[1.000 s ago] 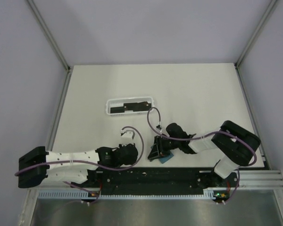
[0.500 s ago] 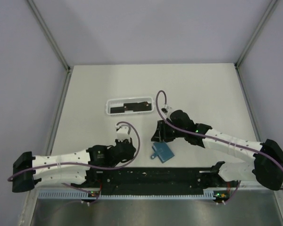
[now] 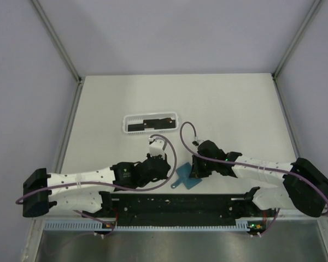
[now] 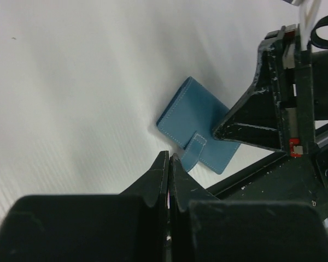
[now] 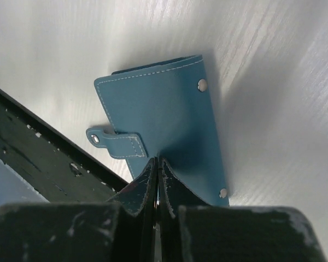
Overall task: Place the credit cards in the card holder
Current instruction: Close the card holder at the center of the board.
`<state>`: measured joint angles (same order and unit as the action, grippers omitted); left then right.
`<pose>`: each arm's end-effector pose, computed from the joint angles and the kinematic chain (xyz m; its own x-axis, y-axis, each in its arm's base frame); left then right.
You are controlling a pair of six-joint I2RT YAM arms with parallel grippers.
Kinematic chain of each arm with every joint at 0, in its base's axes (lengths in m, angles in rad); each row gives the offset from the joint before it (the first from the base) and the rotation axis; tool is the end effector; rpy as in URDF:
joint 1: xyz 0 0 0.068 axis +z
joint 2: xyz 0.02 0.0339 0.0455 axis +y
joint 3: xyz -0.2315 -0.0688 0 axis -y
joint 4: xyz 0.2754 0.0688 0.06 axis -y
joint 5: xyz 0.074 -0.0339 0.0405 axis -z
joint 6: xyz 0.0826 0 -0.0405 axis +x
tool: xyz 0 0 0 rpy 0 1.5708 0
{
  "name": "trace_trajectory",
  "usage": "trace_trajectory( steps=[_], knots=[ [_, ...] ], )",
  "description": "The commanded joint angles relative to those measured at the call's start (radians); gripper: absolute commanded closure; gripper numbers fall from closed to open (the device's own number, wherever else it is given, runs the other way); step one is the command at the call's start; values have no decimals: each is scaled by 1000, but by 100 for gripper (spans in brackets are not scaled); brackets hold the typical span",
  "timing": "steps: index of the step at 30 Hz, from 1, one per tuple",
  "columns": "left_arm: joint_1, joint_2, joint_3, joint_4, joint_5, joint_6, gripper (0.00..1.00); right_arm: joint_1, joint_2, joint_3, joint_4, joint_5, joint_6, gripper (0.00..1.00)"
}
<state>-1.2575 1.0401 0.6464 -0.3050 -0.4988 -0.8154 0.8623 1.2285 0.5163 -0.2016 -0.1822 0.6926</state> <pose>0.1277 -0.2660 0.1687 -0.6619 -0.0312 -0.7489 0.3510 0.8699 -0.3465 0.1739 0.2260 0.0741 -0.9193 -0.1078 -0.3784 -0.3011 0.8117 0.5004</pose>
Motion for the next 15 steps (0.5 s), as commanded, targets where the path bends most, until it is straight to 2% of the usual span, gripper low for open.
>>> trace_trajectory(
  steps=[1,5,10,15],
  knots=[
    [1,67,38,125,86,36,100,10,69,-1,73,-34,18,100],
    [0,138,13,229,150,22,100,9,100,10,76,-42,18,100],
    [0,228,6,357,207,9,100,9,-23,4,70,1,41,100],
    [0,314,19,371,204,-8,100,3,-115,17,2,29,41,95]
  ],
)
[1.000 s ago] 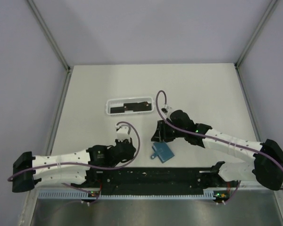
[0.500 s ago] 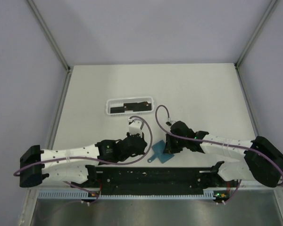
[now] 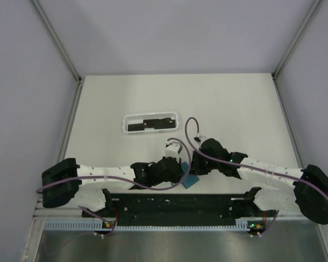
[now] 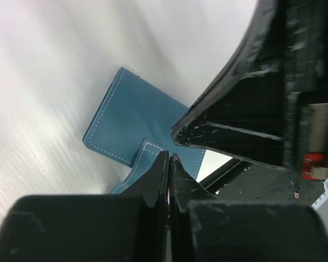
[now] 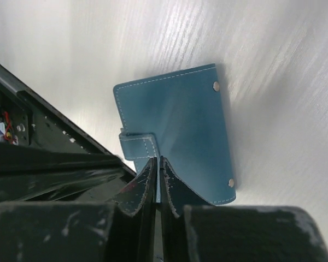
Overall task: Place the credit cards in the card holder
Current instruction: Close the card holder at the center of the board.
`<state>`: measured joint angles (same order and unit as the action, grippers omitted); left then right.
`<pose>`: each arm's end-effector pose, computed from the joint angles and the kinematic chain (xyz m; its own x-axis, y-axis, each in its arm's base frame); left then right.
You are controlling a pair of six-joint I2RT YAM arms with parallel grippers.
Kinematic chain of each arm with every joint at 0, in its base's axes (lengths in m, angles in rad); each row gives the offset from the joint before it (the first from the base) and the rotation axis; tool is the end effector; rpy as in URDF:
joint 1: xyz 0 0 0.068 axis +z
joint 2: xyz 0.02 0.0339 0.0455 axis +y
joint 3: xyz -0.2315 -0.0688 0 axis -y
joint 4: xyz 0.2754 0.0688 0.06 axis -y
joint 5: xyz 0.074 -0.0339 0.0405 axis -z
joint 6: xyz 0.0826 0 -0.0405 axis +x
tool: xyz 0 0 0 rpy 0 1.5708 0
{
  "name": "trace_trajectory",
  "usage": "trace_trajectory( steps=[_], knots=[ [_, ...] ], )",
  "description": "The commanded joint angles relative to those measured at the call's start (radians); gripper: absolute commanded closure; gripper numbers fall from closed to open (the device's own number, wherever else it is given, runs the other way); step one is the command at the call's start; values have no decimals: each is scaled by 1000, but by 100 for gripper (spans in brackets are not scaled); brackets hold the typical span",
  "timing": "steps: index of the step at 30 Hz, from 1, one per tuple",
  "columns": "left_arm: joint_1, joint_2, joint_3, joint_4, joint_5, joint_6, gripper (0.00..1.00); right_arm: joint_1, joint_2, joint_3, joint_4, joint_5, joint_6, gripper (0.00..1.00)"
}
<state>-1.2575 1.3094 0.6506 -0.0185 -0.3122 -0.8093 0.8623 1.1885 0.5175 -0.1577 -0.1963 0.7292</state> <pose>0.1269 -0.3095 0.1204 -0.7352 0.0343 -0.6770 0.4340 0.7910 -0.4312 0.1774 0.2318 0.0898 -0.9110 -0.0588 -0.4082 -0.2998 0.7742 0.5575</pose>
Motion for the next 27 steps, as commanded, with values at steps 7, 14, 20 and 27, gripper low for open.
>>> trace_trajectory(
  steps=[7,14,20,27],
  knots=[
    [0,131,-11,100,22,-40,100,-60,-168,26,-143,49,-34,76],
    [0,140,-81,124,30,-74,100,-173,-149,4,-132,-93,-123,50],
    [0,134,-117,130,25,-90,100,-203,-34,-10,-51,-215,-178,45],
    [0,131,-157,146,27,-103,100,-223,92,-36,101,-331,-175,45]
  ],
)
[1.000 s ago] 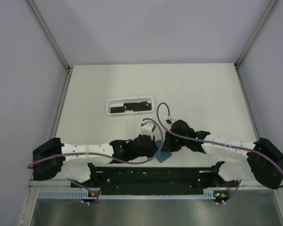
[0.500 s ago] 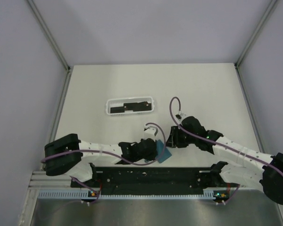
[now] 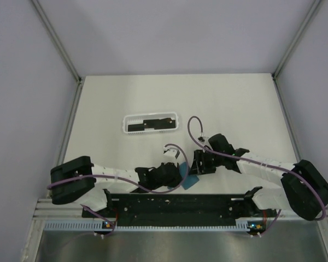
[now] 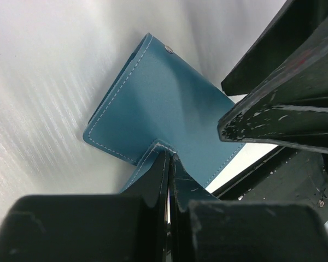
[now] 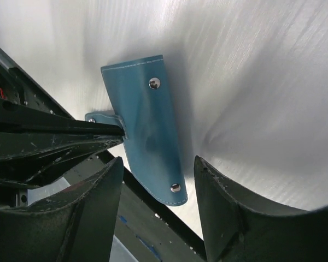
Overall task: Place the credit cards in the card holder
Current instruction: Close the card holder at the center of the board.
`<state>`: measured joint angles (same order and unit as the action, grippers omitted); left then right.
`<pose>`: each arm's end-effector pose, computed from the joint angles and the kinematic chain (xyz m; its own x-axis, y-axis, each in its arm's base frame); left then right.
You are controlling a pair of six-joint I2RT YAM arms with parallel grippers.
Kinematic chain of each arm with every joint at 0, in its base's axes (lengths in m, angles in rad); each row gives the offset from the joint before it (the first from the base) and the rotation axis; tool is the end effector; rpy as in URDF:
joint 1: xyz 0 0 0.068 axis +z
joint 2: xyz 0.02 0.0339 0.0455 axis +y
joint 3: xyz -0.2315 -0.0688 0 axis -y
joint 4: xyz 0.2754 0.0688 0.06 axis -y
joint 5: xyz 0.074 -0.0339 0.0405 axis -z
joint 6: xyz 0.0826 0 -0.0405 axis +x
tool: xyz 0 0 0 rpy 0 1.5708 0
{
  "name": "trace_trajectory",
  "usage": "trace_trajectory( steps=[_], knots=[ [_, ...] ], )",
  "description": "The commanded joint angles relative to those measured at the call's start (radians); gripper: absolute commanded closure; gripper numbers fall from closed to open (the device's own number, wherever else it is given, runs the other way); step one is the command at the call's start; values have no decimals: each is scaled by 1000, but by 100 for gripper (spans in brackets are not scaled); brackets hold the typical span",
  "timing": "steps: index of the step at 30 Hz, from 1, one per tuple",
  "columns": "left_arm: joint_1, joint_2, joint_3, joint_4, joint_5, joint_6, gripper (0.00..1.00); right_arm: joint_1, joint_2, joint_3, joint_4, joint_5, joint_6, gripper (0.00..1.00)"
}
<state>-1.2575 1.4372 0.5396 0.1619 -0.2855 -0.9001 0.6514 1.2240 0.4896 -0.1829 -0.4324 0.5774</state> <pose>0.1212 -0.2986 0.0622 -0.7932 0.0095 -0.6088 0.3653 0.8074 -0.4633 0.1989 0.1952 0.0729 -0.9401 -0.0935 -0.3278 -0.2864 0.7383 0.6106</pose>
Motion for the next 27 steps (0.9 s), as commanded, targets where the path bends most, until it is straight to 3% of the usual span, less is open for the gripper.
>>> trace_trajectory(
  steps=[1,7,13,15,20,23,25,27],
  knots=[
    [0,3,-50,-33,0,-16,100,-10,72,-11,140,-106,-24,45],
    [0,14,-69,-13,-3,-22,100,-12,147,-40,250,-179,4,48],
    [1,0,-95,-8,-43,-40,100,-12,100,-26,185,-140,18,88],
    [1,-50,-105,-33,-72,-49,100,-12,30,0,68,-60,6,100],
    [3,-268,-101,-206,-185,-60,100,-12,-174,125,-261,271,-36,100],
    [3,-395,-102,-260,-241,-30,87,-12,-193,246,-474,496,-53,100],
    [6,-446,-96,-280,-256,9,84,-12,-149,329,-599,624,-59,100],
    [9,-478,-83,-314,-259,33,68,-10,-92,384,-690,720,-47,100]
  ],
)
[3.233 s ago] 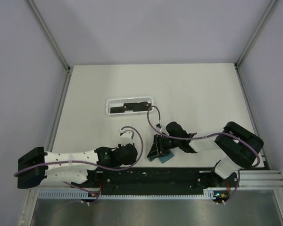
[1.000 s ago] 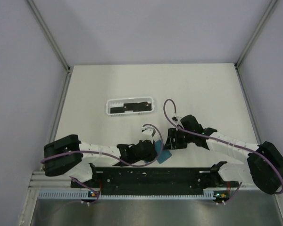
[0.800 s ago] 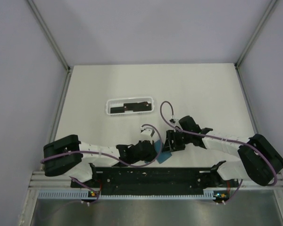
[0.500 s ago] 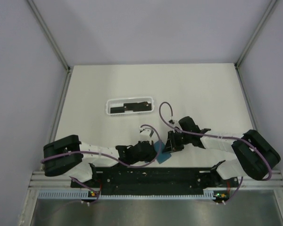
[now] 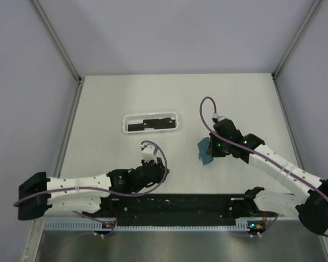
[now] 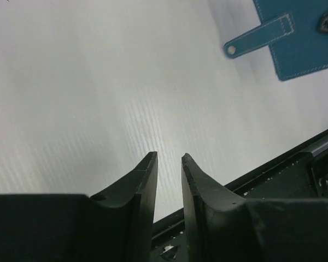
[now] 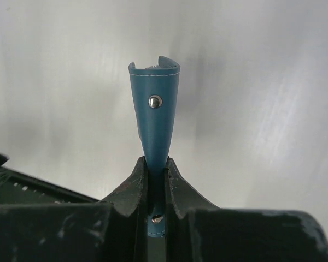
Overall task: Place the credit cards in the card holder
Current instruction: Close the card holder at the center of the board.
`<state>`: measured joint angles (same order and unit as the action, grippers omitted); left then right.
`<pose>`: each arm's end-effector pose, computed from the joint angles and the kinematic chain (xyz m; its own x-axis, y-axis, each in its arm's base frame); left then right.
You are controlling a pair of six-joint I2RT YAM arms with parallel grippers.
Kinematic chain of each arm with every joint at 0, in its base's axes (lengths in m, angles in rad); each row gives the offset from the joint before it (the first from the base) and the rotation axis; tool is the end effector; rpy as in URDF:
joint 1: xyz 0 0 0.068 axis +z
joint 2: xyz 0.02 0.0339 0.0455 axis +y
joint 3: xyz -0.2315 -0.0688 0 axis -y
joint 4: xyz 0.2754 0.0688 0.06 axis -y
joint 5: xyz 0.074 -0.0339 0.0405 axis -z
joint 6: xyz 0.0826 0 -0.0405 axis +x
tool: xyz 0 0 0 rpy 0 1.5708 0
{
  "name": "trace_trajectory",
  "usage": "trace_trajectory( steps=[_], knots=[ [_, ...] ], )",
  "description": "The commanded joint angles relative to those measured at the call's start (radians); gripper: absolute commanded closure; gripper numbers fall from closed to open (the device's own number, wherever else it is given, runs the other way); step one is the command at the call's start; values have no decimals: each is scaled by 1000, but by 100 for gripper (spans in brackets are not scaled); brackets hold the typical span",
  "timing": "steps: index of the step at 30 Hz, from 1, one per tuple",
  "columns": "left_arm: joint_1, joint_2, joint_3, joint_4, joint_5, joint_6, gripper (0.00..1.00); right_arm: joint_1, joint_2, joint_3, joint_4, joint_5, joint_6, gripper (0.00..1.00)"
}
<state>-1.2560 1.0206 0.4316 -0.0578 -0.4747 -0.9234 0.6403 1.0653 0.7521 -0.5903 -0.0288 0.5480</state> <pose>0.1223 -0.2536 0.1189 -0.6970 -0.1507 -0.7010 0.2931 0.8323 -0.4704 0.2273 0.1723 0.1653 -0.8562 0.0115 -0.5165 -0.1938 0.9196 0.3417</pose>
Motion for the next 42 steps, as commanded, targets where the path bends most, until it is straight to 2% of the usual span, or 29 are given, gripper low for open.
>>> trace_trajectory(
  steps=[1,5,6,8,9,10,14,18,21,23,25,27,29,33,37,42],
  knots=[
    [7,-77,35,-112,-73,63,66,4,94,139,-308,341,-11,100],
    [9,-132,36,-160,-82,49,60,111,182,205,-393,506,69,100],
    [9,-152,32,-165,-85,40,53,137,200,214,-394,512,82,100],
    [9,-181,21,-178,-99,8,26,186,238,231,-388,512,102,100],
    [9,-195,19,-189,-107,-2,2,209,261,234,-382,518,112,100],
    [9,-208,18,-195,-113,-5,1,234,280,240,-376,521,119,100],
    [10,-246,21,-238,-142,-23,1,309,343,233,-310,501,142,100],
    [10,-289,7,-244,-163,-63,3,340,349,188,-200,413,155,100],
    [12,-339,-36,-226,-186,-121,15,343,286,107,-44,276,133,85],
    [18,-373,-59,-232,-193,-172,21,343,213,47,80,184,115,69],
    [26,-404,-80,-231,-177,-202,20,341,141,1,171,124,104,54],
    [32,-430,-102,-212,-160,-200,11,335,78,-26,222,104,102,47],
    [33,-450,-120,-188,-153,-171,1,309,35,-51,260,55,98,44],
    [36,-462,-117,-191,-151,-143,1,247,-31,-103,302,-19,110,44],
    [36,-441,-93,-180,-144,-88,2,182,-70,-116,206,123,154,46],
    [36,-375,-50,-53,-76,84,27,160,-24,-77,61,239,153,46]
  ],
)
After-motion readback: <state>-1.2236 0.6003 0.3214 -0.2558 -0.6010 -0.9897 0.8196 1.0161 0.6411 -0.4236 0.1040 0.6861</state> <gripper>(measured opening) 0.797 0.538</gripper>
